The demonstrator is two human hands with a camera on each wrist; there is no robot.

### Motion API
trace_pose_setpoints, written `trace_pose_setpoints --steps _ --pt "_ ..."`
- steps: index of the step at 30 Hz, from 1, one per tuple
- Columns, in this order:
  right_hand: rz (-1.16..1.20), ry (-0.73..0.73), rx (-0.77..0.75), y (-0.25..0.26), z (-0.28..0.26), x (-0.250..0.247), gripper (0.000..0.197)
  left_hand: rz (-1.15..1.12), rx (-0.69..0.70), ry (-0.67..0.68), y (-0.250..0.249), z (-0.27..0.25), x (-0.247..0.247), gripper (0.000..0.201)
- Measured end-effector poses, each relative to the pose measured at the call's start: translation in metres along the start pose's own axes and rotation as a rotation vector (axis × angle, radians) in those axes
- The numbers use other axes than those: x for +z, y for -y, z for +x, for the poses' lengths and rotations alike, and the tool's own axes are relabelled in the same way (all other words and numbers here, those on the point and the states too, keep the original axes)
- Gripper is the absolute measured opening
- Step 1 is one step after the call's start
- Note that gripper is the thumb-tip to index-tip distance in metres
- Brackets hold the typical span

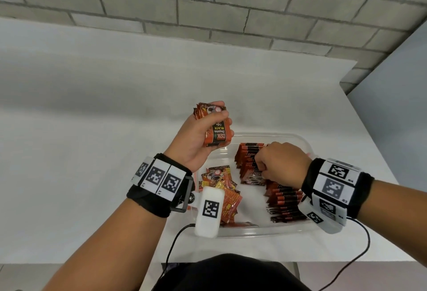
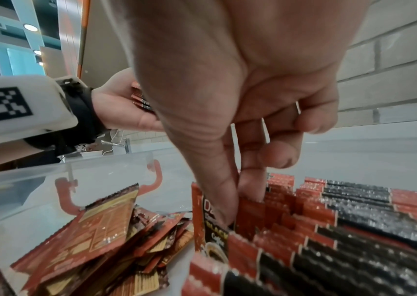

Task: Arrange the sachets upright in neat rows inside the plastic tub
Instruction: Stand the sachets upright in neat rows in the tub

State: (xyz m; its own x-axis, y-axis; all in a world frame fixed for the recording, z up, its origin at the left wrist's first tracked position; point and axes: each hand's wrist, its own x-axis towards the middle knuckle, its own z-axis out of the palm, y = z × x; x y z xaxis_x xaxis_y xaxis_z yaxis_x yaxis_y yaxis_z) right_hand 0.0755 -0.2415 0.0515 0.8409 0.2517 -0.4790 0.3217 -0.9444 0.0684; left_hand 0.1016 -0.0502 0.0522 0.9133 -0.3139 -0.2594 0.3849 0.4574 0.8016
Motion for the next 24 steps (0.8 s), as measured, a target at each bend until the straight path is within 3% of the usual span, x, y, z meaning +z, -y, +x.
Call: trace_pose_setpoints --steps 12,17,19,22,24 --pt "-0.022 -0.011 -0.015 -0.002 -0.004 0.001 0.008 -0.002 -0.02 0.024 0.003 0.001 0.002 0.04" --pt "0.025 -0.109 0.0 -0.008 -0.009 -0.006 0.012 -0.037 -0.08 0.005 0.005 0.002 0.004 0.013" --pt "0.138 -0.218 -0.005 -0.016 -0.014 -0.014 0.016 -0.018 -0.095 0.016 0.006 0.001 0.005 0.014" --pt "0.501 -0.444 -0.036 -0.018 -0.024 -0.035 0.022 0.017 -0.102 0.068 0.005 0.001 0.009 0.025" --pt "0.763 -0.48 -0.038 -0.013 -0.028 -0.046 0.029 0.057 -0.093 0.103 0.006 0.001 0.013 0.037"
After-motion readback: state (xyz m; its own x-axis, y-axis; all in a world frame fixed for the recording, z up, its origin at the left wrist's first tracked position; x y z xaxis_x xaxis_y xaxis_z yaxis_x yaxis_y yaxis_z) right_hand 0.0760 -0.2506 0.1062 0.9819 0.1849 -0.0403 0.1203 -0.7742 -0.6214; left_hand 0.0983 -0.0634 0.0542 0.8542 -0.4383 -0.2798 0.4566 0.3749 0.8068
